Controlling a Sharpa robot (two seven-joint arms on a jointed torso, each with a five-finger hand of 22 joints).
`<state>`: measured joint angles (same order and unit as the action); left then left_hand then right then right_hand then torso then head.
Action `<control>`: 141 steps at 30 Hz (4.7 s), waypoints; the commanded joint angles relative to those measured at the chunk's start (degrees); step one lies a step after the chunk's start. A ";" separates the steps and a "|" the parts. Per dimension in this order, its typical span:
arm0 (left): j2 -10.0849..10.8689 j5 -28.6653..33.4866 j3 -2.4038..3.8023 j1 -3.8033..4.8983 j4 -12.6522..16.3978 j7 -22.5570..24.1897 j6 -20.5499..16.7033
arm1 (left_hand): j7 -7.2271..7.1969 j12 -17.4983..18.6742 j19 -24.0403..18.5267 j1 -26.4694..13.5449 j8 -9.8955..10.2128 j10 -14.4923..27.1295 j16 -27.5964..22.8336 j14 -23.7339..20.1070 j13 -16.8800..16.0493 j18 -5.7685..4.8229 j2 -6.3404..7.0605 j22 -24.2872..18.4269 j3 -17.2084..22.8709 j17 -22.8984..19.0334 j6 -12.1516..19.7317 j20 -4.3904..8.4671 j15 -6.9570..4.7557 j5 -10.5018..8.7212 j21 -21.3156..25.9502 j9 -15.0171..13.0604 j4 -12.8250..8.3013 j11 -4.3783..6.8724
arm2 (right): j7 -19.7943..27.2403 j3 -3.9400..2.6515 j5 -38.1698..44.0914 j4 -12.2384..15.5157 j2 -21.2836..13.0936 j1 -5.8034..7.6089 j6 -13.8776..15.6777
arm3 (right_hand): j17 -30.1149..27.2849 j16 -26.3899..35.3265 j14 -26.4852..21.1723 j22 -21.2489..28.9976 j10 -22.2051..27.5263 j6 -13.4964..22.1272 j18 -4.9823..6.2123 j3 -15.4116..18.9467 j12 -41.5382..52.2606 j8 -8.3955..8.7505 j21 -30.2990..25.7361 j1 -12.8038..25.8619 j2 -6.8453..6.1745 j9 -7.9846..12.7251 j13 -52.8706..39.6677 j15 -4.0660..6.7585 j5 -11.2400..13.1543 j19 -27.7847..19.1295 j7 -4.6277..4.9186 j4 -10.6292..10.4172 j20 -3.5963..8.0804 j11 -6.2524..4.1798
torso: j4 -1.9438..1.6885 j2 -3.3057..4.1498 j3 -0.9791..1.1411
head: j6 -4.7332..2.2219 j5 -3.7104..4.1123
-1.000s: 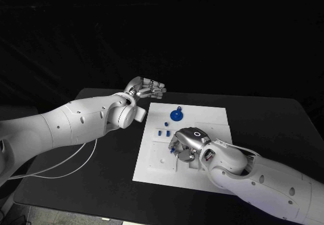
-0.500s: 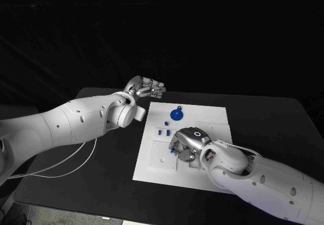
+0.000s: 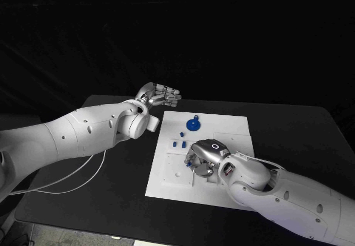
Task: Assemble the parts on the task board
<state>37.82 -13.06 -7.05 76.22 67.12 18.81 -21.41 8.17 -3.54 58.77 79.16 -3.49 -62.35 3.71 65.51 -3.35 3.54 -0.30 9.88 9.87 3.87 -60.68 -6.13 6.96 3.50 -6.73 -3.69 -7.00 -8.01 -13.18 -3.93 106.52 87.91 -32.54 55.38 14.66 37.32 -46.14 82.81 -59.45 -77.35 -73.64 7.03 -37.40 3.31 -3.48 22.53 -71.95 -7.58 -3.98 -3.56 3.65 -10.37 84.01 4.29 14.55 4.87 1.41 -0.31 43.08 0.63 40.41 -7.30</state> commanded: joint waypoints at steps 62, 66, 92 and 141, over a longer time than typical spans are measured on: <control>0.35 0.31 0.06 0.08 0.27 -0.03 1.41 | -0.28 0.16 -0.08 0.18 -0.08 0.79 -0.12 0.51 -0.01 0.52 -0.22 -0.74 -1.26 0.08 -0.03 0.04 0.04 -0.39 -0.56 0.00 0.97 -0.10 | -0.94 -0.89 -5.38 2.99 -3.79 -0.06 5.21 | -1.72 -0.43 0.04 3.31 11.31 9.32 2.84 6.88 0.15 -0.09 -1.34 1.20 -2.50 0.31 0.16 -1.88 -1.97 2.34 2.18 -2.67 -1.94 3.28 | 0.02 -0.09 0.00 | -0.15 0.84; 0.49 0.31 0.06 0.08 0.32 -0.05 1.56 | -0.25 0.16 0.07 0.25 -0.08 0.67 -0.09 0.77 -0.01 0.56 -0.28 -0.77 -1.32 0.11 0.09 0.12 -0.05 -0.39 -0.65 0.01 0.98 -0.05 | -0.50 -3.03 -7.53 4.39 -5.56 -0.05 4.70 | -1.82 -0.60 0.04 3.97 11.04 9.45 2.85 7.50 0.14 -0.09 -0.96 0.96 -2.61 0.32 0.16 -1.86 -2.21 2.31 2.14 -3.51 -1.92 3.20 | 0.14 -0.07 0.05 | -0.39 1.00; 1.10 0.32 0.05 0.07 0.50 -0.14 1.99 | -0.30 0.16 -0.16 0.21 -0.08 -0.16 -0.14 0.60 0.00 0.35 -0.29 -0.99 -1.24 0.05 0.09 0.14 -0.04 -0.35 -0.62 0.00 1.06 0.18 | 0.12 -9.81 -7.07 2.62 -11.80 1.15 -11.33 | -3.00 -1.79 -0.14 8.82 19.81 16.71 3.62 26.11 0.20 -0.05 0.74 -7.43 -2.77 0.44 0.23 -3.36 5.13 2.28 -0.35 -13.27 -3.45 5.07 | -0.16 0.00 -0.03 | -1.41 2.28; 0.99 0.32 0.04 0.05 0.10 -0.56 2.32 | -0.29 0.16 -0.44 0.10 -0.08 0.26 -0.13 0.00 -0.01 0.37 -0.23 -1.39 -0.95 0.06 0.02 -0.06 0.17 -0.34 -0.48 0.00 1.24 0.03 | -0.53 -9.15 -2.69 -0.53 -9.94 1.14 -11.52 | -2.49 -1.89 -0.12 8.82 7.41 6.35 1.21 2.32 0.13 -0.17 2.40 -1.23 0.41 0.30 0.17 -1.74 7.64 1.86 1.64 -3.90 -1.62 2.16 | -0.04 -0.05 0.01 | -0.60 2.45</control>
<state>38.93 -13.01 -7.07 76.21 67.16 17.96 -19.85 8.17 -3.54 58.76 79.16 -3.49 -62.15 3.71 65.92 -3.35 3.53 -0.30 8.54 8.93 3.87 -60.68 -6.13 6.97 3.50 -7.18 -3.69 -6.06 -7.80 -13.56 -13.11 102.60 87.39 -42.54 56.54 3.71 34.79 -47.99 82.69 -50.59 -69.75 -67.01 9.18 -34.81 3.69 -3.53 24.74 -73.09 -7.61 -3.61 -3.36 1.35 -2.88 83.94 5.92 10.52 2.78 3.60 -0.36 43.08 0.66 39.77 -4.87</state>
